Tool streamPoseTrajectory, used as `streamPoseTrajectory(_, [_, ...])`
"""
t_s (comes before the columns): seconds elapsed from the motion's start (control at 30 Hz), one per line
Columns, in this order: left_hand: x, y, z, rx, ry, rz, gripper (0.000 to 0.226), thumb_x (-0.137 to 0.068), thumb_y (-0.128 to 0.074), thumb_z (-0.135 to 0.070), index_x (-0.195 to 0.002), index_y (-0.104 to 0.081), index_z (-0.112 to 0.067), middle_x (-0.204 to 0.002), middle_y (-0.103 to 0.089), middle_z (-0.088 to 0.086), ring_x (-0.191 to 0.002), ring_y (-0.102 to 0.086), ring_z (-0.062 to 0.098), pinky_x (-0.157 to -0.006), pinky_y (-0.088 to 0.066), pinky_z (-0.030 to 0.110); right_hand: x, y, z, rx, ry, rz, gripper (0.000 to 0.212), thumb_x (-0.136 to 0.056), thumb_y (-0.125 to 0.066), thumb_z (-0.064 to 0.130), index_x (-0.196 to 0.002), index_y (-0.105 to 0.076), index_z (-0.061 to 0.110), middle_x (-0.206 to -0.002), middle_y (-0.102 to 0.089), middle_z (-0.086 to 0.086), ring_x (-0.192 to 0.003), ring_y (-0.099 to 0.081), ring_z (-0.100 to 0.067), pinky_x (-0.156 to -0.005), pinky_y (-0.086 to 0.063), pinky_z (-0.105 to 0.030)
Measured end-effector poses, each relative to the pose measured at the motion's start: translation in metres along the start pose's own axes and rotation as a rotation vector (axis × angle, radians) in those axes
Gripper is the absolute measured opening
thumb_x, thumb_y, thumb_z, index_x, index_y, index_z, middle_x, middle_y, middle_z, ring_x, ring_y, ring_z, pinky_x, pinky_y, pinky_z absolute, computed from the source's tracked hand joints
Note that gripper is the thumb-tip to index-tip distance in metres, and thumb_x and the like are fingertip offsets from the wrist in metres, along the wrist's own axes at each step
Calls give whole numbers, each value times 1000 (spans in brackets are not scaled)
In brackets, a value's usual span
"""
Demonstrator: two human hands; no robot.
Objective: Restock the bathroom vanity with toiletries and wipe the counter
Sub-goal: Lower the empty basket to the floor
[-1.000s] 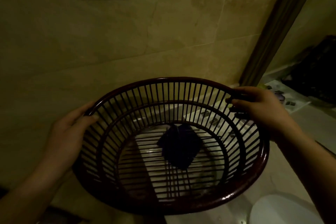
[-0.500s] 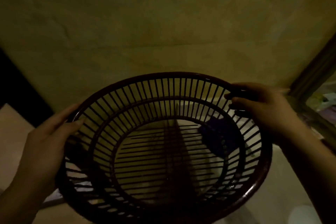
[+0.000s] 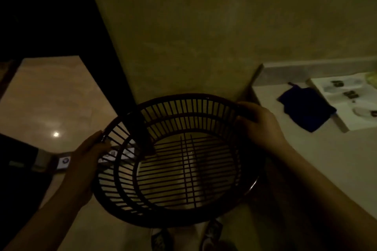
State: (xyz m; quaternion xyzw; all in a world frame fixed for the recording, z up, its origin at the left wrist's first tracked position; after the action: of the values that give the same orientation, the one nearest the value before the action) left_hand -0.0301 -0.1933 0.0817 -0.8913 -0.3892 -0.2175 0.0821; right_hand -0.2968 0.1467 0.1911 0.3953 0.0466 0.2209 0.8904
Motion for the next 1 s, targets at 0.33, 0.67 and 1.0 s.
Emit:
streamPoseTrajectory(0.33, [-69,0,141,-222,171,-2,41,-89,-63,-27,-129,-57,-36,-120,-64,1,-102,-62,22,-68,-52,40,-39,-175,-130,37,-147,137,37,-94,-62,16,-130,-59,17,-124,-66,-4,-114,-61,-23,-85,-42,-25])
streamPoseTrajectory(0.67, [-179,8,356,-348,393,-127,31,-87,-66,-18,-117,-58,-25,-109,-66,3,-91,-63,23,-79,-49,43,-82,-389,-295,260,-306,408,35,-102,-44,14,-136,-50,5,-133,-56,-18,-121,-54,-30,-102,-41,-36])
streamPoseTrajectory(1.0, [-248,0,482,-605,373,-90,95,-69,-60,-55,-151,-31,-18,-145,-44,15,-127,-48,38,-104,-43,56,-95,-520,-410,429,-392,573,35,-104,-43,20,-135,-48,5,-139,-51,-17,-127,-49,-29,-106,-36,-37])
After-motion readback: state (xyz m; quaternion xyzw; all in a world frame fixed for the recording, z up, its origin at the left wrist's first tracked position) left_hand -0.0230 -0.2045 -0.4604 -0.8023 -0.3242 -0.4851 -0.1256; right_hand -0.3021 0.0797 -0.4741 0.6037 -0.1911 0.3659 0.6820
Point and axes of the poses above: each hand's wrist, its own x-axis away from the middle knuckle, its own y-axis out of the back of the hand, z = x × y, the point moved 9 cm from there along -x, towards the middle knuckle
